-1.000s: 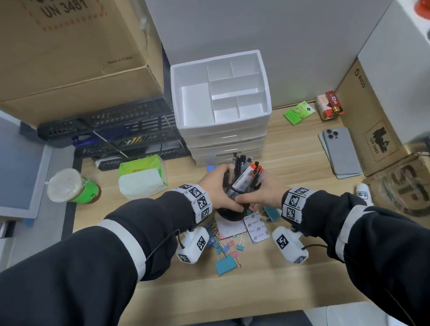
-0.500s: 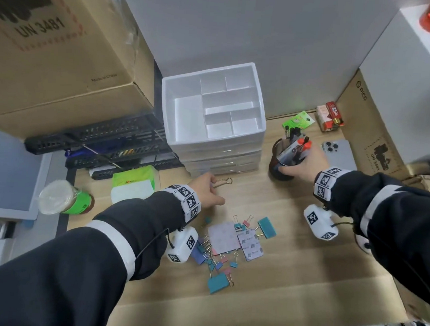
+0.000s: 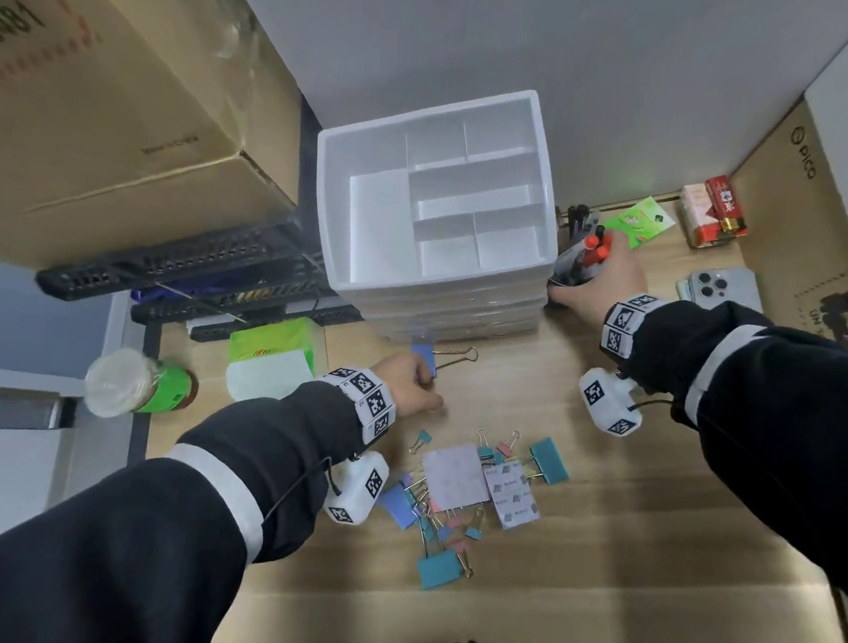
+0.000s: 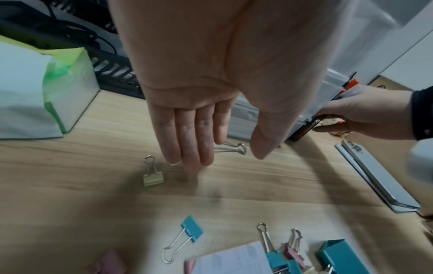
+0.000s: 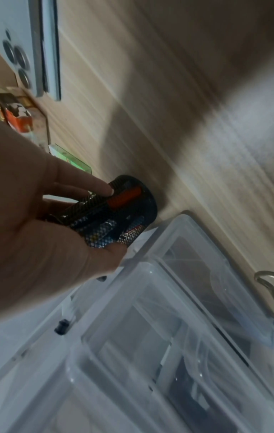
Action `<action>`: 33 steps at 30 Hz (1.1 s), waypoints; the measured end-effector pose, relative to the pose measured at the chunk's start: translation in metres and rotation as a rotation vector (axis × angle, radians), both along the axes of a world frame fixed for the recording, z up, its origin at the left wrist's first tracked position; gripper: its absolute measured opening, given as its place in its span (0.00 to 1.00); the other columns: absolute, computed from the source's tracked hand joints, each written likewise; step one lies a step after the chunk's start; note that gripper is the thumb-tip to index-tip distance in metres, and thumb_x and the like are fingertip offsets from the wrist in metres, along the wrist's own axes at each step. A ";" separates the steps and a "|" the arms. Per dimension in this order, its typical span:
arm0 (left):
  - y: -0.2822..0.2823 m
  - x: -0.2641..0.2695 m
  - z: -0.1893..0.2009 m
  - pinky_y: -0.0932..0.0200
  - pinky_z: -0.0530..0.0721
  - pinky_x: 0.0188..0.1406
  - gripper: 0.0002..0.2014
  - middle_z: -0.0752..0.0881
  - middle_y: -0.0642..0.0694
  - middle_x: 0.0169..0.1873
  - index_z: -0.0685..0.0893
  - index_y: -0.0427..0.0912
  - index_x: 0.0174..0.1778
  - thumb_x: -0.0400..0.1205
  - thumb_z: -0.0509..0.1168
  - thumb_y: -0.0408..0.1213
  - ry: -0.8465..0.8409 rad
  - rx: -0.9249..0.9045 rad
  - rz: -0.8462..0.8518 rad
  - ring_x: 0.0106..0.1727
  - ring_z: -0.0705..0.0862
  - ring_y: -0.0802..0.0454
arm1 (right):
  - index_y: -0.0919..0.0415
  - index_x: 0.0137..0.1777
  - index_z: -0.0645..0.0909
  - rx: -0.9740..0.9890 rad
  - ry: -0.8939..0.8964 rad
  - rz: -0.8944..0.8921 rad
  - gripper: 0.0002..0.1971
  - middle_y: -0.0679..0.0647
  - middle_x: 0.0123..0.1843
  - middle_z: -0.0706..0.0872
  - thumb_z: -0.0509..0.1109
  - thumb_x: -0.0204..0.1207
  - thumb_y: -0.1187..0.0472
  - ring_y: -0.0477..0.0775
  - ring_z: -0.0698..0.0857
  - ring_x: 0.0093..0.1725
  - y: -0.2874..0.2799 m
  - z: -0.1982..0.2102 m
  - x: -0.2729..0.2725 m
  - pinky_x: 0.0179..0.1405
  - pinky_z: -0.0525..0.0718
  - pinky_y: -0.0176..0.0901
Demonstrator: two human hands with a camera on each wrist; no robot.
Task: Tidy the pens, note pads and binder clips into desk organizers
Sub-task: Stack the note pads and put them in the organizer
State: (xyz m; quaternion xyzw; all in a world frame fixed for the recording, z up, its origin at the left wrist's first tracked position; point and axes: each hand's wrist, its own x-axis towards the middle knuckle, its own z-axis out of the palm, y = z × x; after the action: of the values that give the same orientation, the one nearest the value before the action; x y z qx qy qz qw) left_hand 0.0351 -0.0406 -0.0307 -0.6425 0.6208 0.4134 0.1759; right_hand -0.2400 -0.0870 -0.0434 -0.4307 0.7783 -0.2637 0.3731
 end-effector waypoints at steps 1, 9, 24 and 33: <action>0.000 0.001 -0.001 0.57 0.80 0.49 0.14 0.85 0.46 0.50 0.81 0.45 0.54 0.78 0.75 0.45 -0.007 0.006 -0.004 0.48 0.82 0.49 | 0.58 0.76 0.66 -0.002 0.001 -0.013 0.46 0.47 0.56 0.77 0.87 0.60 0.57 0.49 0.77 0.55 -0.002 -0.003 0.000 0.57 0.72 0.36; 0.009 0.011 -0.005 0.57 0.80 0.48 0.11 0.82 0.47 0.43 0.80 0.45 0.47 0.77 0.75 0.43 -0.040 -0.001 -0.032 0.44 0.79 0.49 | 0.68 0.73 0.67 0.165 0.106 -0.169 0.40 0.62 0.68 0.76 0.81 0.62 0.58 0.63 0.79 0.66 0.017 -0.020 0.003 0.64 0.79 0.49; 0.061 -0.005 -0.034 0.49 0.86 0.52 0.32 0.85 0.46 0.50 0.78 0.43 0.62 0.66 0.82 0.49 -0.016 -0.042 -0.310 0.50 0.85 0.46 | 0.50 0.48 0.84 0.340 0.011 0.777 0.18 0.44 0.44 0.89 0.87 0.61 0.56 0.44 0.87 0.39 0.119 -0.036 0.064 0.31 0.80 0.31; 0.082 -0.001 -0.057 0.51 0.79 0.48 0.21 0.85 0.47 0.48 0.77 0.46 0.54 0.68 0.77 0.40 -0.114 -0.275 -0.440 0.53 0.77 0.45 | 0.49 0.61 0.79 0.243 0.402 1.060 0.26 0.45 0.52 0.80 0.82 0.64 0.48 0.50 0.82 0.48 0.151 -0.054 0.077 0.47 0.81 0.44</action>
State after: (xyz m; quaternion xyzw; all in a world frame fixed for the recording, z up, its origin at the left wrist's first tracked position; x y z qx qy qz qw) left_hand 0.0341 0.0410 -0.0877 -0.5324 0.7848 0.2400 0.2073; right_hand -0.1626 0.0640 -0.0976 -0.7574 0.5365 0.1372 0.3459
